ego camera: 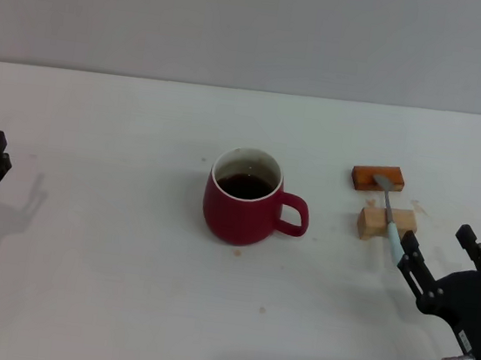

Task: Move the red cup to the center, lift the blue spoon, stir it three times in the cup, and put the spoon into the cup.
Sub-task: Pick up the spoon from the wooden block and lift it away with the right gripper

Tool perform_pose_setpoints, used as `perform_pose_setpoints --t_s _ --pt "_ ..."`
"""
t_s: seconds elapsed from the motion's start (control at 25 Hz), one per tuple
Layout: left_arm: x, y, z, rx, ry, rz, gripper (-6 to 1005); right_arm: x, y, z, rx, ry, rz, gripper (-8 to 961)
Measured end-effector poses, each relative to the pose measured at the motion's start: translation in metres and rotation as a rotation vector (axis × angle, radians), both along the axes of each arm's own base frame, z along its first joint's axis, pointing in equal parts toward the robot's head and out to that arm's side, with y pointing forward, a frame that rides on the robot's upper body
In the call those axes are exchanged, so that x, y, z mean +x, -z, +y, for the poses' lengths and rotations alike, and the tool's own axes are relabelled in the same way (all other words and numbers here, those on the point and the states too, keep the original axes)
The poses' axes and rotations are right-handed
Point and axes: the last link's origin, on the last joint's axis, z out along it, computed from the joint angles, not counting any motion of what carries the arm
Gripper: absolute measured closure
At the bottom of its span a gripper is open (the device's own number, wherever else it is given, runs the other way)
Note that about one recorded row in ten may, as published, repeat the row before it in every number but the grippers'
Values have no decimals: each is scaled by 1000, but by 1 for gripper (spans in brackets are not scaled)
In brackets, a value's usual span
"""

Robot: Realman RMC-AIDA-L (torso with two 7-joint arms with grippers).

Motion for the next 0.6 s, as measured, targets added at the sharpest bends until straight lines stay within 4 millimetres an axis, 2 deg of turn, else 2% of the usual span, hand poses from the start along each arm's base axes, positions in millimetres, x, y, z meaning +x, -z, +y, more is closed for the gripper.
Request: perform_pose_setpoints --t_s 0.6 --pt "2 1 0 -7 10 3 141 5 7 6 -46 62 0 257"
